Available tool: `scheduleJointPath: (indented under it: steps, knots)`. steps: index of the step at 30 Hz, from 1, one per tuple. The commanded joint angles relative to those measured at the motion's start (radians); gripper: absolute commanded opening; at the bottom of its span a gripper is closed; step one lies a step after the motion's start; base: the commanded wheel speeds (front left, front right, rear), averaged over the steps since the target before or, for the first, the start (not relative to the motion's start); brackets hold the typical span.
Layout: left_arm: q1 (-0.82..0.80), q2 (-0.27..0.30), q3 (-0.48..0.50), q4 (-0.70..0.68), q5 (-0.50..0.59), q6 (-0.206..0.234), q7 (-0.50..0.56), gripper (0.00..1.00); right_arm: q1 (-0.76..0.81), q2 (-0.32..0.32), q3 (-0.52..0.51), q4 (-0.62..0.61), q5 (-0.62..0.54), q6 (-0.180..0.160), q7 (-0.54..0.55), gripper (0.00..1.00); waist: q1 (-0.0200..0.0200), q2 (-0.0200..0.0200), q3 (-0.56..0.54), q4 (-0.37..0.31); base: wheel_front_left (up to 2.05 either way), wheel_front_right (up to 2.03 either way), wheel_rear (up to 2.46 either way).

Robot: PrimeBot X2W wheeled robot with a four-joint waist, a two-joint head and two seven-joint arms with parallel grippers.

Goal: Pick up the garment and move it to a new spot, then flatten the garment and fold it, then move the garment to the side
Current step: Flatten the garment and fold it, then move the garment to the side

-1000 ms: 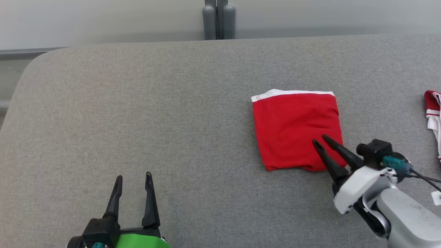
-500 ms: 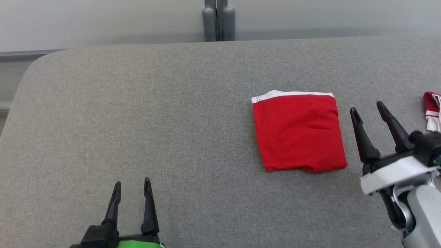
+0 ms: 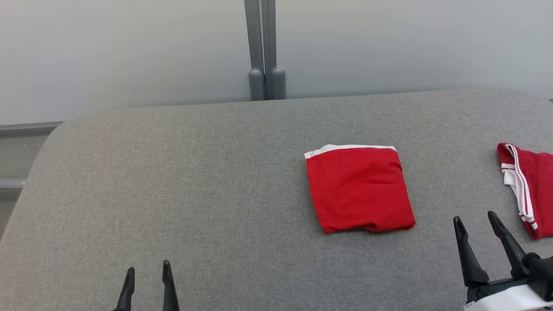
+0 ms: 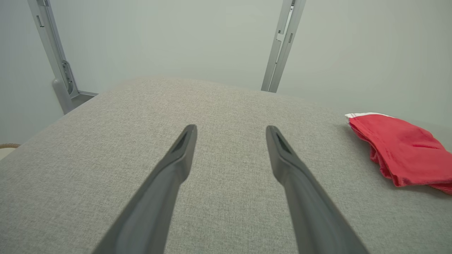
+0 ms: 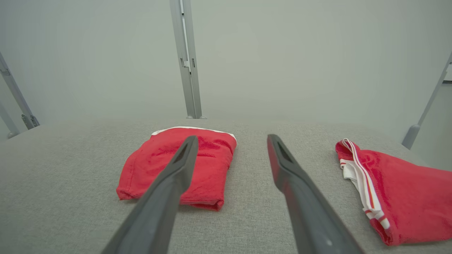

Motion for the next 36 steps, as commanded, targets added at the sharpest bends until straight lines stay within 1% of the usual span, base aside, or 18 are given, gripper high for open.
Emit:
scheduleJointPath:
  steps: [1, 5, 11, 18, 21, 22, 24, 25, 28, 30, 32, 34, 36]
  knots:
    - [0.015, 0.003, 0.008, 0.004, 0.007, -0.008, 0.000, 1.00, 0.013, 0.001, -0.012, 0.000, -0.007, 0.000, -0.002, 1.00, 0.0000, 0.0000, -0.025, -0.012, 0.00, 0.00, 0.00]
    - [0.030, 0.003, 0.025, 0.018, 0.014, -0.024, 0.000, 1.00, 0.034, 0.009, -0.039, 0.014, -0.013, 0.000, -0.002, 1.00, 0.0000, 0.0000, -0.040, -0.017, 0.00, 0.00, 0.00]
    - [0.039, 0.003, 0.042, 0.034, 0.020, -0.044, 0.000, 1.00, 0.043, 0.012, -0.043, 0.036, -0.014, 0.000, -0.002, 1.00, 0.0000, 0.0000, -0.051, -0.022, 0.00, 0.00, 0.00]
    - [0.025, 0.003, 0.042, 0.038, 0.025, -0.051, 0.000, 1.00, 0.043, 0.020, -0.028, 0.053, -0.001, 0.000, -0.002, 1.00, 0.0000, 0.0000, -0.047, -0.015, 0.00, 0.00, 0.00]
    - [0.017, 0.003, 0.039, 0.033, 0.026, -0.047, 0.000, 1.00, 0.018, 0.045, -0.036, 0.066, 0.051, 0.000, -0.002, 1.00, 0.0000, 0.0000, -0.034, -0.012, 0.00, 0.00, 0.00]
    - [0.014, 0.003, 0.037, 0.032, 0.027, -0.046, 0.000, 1.00, 0.008, 0.043, -0.029, 0.078, 0.067, 0.000, -0.002, 1.00, 0.0000, 0.0000, -0.028, -0.009, 0.00, 0.00, 0.00]
    - [0.003, 0.003, 0.024, 0.032, 0.025, -0.041, 0.000, 1.00, -0.031, 0.038, -0.003, 0.130, 0.124, 0.000, 0.009, 1.00, 0.0000, 0.0000, -0.010, -0.003, 0.00, 0.00, 0.00]
    - [-0.008, 0.003, 0.012, 0.033, 0.022, -0.039, 0.000, 1.00, -0.071, 0.025, 0.014, 0.150, 0.154, 0.000, 0.025, 1.00, 0.0000, 0.0000, 0.003, 0.003, 0.00, 0.00, 0.00]
    - [-0.037, 0.003, -0.026, 0.038, 0.015, -0.034, 0.000, 1.00, -0.182, 0.003, 0.037, 0.234, 0.219, 0.000, 0.121, 1.00, 0.0000, 0.0000, 0.045, 0.023, 0.00, 0.00, 0.00]
    - [-0.071, 0.003, -0.058, 0.033, 0.013, -0.028, 0.000, 1.00, -0.275, -0.011, 0.042, 0.295, 0.252, 0.000, 0.186, 1.00, 0.0000, 0.0000, 0.088, 0.046, 0.00, 0.00, 0.00]
    - [-0.091, 0.003, -0.093, 0.041, 0.015, -0.024, 0.000, 1.00, -0.347, -0.012, 0.048, 0.375, 0.291, 0.000, 0.256, 1.00, 0.0000, 0.0000, 0.116, 0.076, 0.00, 0.00, 0.00]
    - [-0.109, 0.004, -0.117, 0.047, 0.007, -0.012, 0.000, 1.00, -0.417, -0.025, 0.044, 0.445, 0.308, 0.000, 0.293, 1.00, 0.0000, 0.0000, 0.138, 0.109, 0.00, 0.00, 0.00]
    - [-0.123, 0.003, -0.134, 0.050, -0.001, -0.002, 0.000, 1.00, -0.472, -0.019, 0.039, 0.528, 0.338, 0.000, 0.329, 1.00, 0.0000, 0.0000, 0.156, 0.141, 0.00, 0.00, 0.00]
